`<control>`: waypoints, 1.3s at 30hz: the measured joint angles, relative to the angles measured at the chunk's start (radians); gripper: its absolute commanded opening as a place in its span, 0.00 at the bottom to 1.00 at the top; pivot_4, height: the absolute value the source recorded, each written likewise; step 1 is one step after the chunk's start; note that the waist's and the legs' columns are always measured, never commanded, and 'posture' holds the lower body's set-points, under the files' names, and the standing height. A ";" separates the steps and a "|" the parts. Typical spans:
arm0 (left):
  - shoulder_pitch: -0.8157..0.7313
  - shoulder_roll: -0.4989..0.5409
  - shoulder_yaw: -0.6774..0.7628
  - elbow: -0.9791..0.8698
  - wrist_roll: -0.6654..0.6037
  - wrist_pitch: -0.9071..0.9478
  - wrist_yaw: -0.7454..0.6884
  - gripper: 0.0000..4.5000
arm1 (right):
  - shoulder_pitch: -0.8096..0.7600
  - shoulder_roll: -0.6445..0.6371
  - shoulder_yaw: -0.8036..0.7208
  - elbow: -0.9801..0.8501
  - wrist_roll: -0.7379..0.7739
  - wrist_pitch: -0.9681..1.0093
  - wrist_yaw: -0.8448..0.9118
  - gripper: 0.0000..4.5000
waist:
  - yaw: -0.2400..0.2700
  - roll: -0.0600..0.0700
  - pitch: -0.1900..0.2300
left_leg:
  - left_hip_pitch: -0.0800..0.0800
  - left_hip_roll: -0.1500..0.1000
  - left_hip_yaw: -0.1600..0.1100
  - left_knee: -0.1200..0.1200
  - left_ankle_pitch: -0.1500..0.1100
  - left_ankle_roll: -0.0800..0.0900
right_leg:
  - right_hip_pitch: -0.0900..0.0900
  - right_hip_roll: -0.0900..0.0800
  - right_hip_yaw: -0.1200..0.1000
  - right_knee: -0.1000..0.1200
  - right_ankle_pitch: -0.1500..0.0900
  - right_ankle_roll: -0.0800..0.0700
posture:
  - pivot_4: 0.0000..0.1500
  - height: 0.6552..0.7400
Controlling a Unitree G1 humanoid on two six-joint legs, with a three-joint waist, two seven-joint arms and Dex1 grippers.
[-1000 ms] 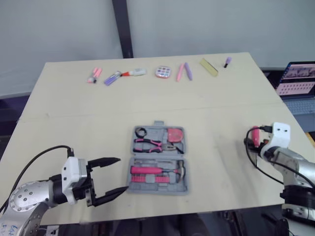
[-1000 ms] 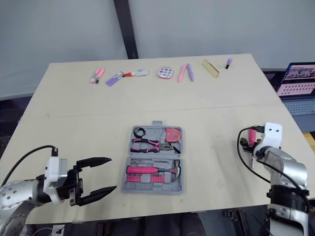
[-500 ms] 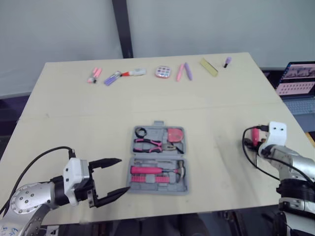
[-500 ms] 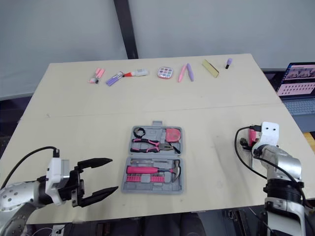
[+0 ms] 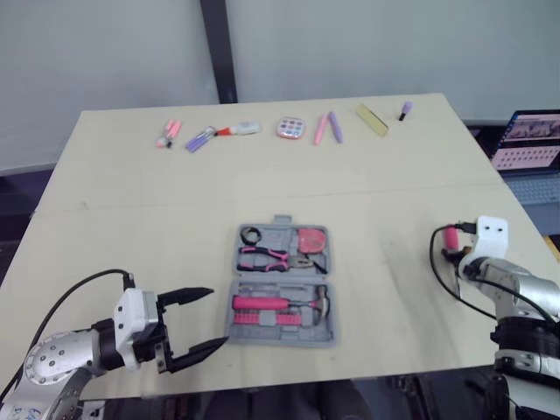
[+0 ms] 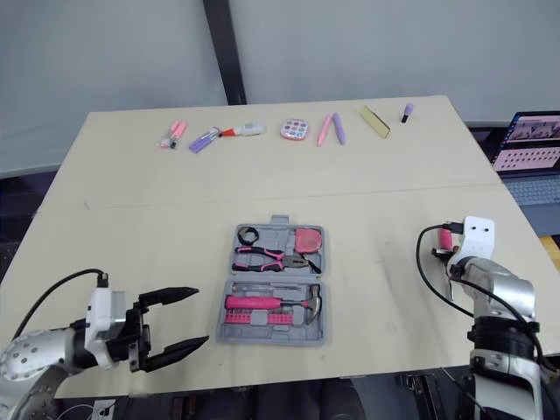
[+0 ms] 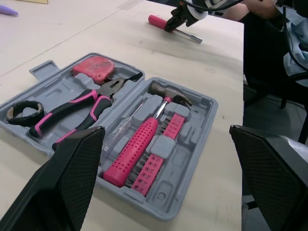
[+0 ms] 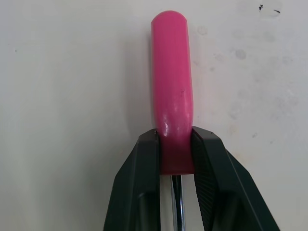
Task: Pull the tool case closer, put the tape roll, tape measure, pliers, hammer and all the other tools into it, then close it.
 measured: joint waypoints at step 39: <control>-0.003 0.073 0.088 0.044 -0.003 0.009 -0.081 1.00 | -0.508 0.015 1.017 -0.793 0.370 0.678 0.459 0.09 | -0.007 -0.002 0.001 | -0.018 0.000 -0.001 0.001 0.003 -0.002 | -0.030 -0.001 -0.001 0.019 -0.002 -0.003 | 1.00 1.00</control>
